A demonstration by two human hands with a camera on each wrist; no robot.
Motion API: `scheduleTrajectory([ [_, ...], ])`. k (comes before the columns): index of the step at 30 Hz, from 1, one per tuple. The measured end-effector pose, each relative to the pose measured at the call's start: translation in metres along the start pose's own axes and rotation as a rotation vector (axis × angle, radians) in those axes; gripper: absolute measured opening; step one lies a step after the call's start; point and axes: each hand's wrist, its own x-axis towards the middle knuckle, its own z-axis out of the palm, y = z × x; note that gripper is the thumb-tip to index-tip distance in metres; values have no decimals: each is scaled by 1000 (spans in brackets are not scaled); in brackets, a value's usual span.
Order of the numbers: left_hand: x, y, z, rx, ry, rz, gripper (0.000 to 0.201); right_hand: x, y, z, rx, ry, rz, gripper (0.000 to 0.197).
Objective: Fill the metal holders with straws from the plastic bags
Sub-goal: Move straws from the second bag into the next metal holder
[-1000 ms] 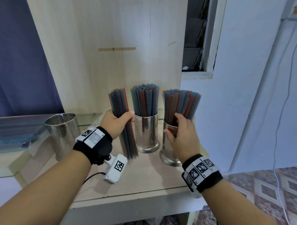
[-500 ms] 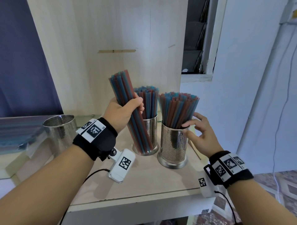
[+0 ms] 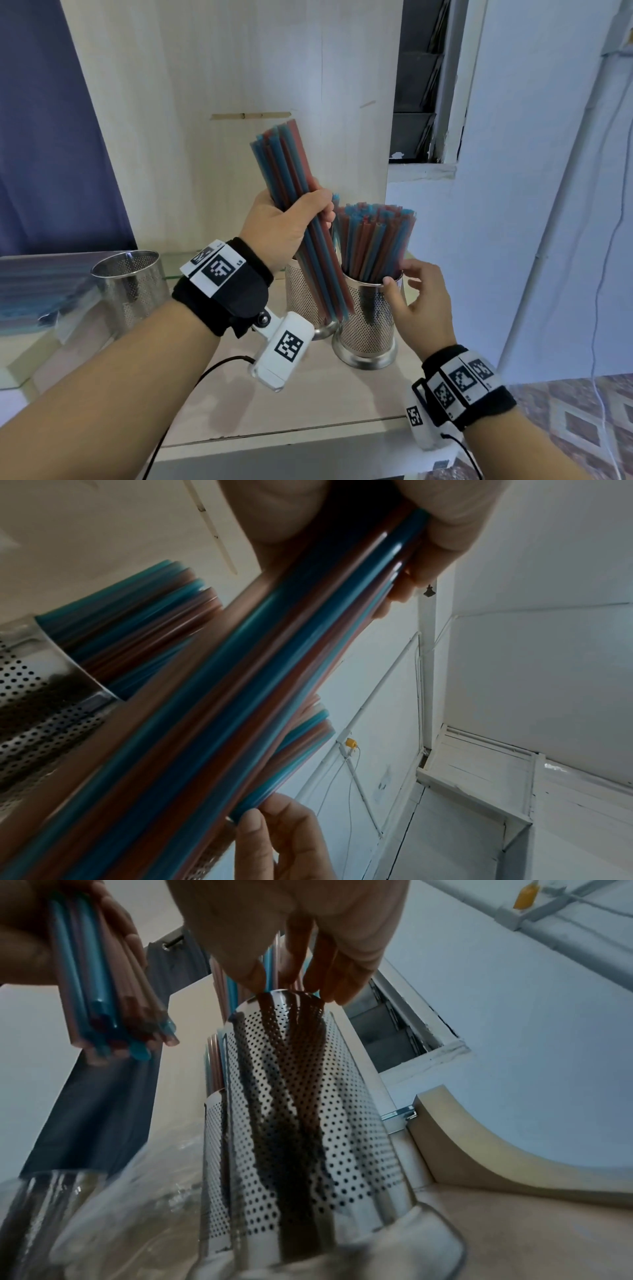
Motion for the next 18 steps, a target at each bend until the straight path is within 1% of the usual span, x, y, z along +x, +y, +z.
scheduleTrajectory([
  [2,1,-1,0,2,-1,1,17,0,4,1,-103,-10,-151,29],
  [5,2,-1,-1,-4,-1,5,18,4,6,0,-224,-88,-328,32],
  [10,7,5,0,-49,16,30,19,11,3,-2,-407,-210,-558,35],
  [13,12,12,0,-108,28,50,20,9,-3,3,-490,-239,-621,44],
  [14,14,15,0,-132,32,57,19,9,-6,5,-488,-259,-628,43],
  [16,19,20,0,-169,48,74,17,8,-13,11,-467,-288,-634,35],
  [18,24,25,1,-172,81,98,19,7,-20,15,-509,-294,-634,32],
])
